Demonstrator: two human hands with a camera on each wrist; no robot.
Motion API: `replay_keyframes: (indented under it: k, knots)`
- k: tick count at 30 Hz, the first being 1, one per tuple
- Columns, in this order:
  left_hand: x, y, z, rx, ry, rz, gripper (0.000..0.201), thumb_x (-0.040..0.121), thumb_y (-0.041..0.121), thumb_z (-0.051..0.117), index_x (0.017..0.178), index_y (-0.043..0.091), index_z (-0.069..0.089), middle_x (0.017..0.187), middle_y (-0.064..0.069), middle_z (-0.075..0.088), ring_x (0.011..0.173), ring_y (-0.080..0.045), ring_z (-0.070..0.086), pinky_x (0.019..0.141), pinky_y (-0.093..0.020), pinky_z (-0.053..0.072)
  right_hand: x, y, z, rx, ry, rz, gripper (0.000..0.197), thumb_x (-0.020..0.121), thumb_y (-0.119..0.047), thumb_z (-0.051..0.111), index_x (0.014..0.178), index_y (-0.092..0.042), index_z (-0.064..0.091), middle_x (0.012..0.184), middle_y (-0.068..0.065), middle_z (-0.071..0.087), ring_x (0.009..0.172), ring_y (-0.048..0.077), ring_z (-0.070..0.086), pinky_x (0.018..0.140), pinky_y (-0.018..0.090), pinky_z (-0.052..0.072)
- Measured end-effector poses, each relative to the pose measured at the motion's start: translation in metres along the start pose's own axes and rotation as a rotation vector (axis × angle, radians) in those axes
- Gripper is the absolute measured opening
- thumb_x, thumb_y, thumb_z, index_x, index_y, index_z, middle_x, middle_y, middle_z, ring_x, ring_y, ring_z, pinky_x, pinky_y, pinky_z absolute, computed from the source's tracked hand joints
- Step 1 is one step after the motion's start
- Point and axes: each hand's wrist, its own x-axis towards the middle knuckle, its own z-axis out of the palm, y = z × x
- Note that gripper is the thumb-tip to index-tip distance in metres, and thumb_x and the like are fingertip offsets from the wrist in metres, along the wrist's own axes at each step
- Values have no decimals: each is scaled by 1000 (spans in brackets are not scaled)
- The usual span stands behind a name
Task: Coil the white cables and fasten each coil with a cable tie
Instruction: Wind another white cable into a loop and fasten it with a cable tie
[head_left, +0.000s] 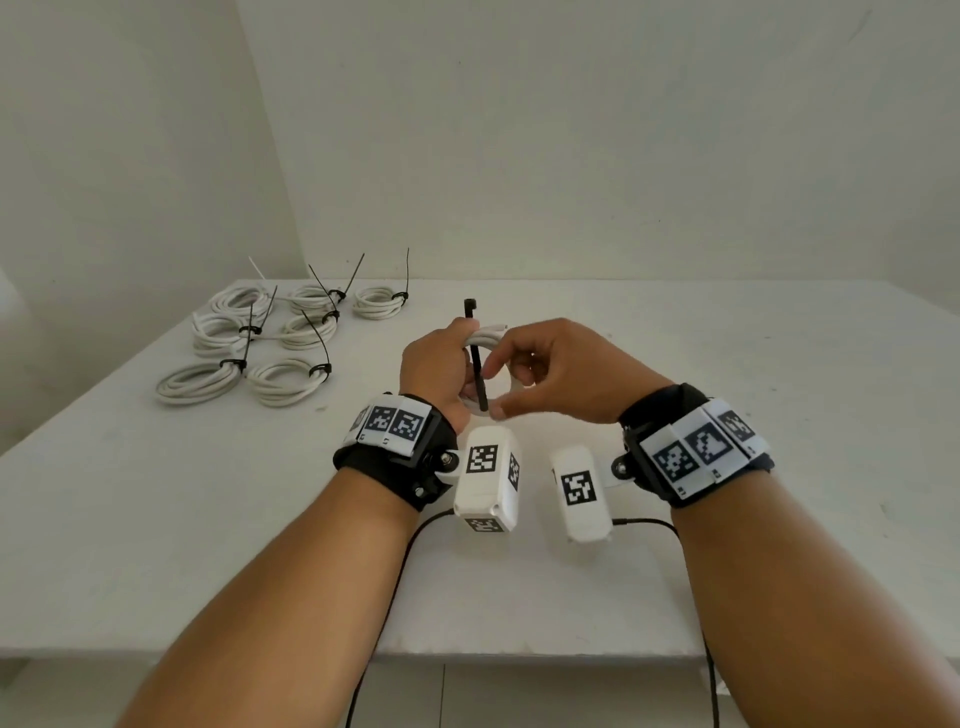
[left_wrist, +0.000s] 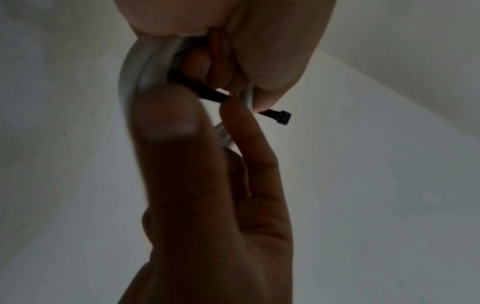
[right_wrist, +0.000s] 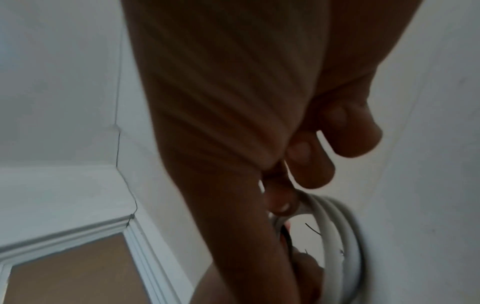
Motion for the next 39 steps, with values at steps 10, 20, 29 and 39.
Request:
replay_keyframes:
  k: [10,20,29,39]
  knots:
    - [3,-6,1,43,43,46,22,86,16,63,66,12,53,50,-2,39,42,-18,37,45,-23,34,5,-1,11,-140,103,-114,8,81,-18,79,88,-22,77,78,-14,59,63,-2,50,60,12,37]
    - [-9,-14,7,350,-96,234,24,87,20,62,66,11,55,52,-6,37,40,-18,26,45,-25,26,10,13,6,-48,475,-135,4,88,-18,70,91,-17,73,104,-11,71,78,2,67,70,15,53]
    - [-14,-7,4,446,-252,331,8,89,20,66,84,25,70,50,5,52,42,-13,29,44,-24,26,7,14,1,160,457,-45,7,91,-19,70,88,-13,69,76,-2,75,70,8,71,70,26,58]
    - [-15,-6,3,446,-279,371,22,88,27,70,67,31,74,46,8,50,45,-15,28,50,-30,27,8,18,4,213,489,26,7,92,-17,67,88,-11,67,80,0,75,70,9,69,64,20,52]
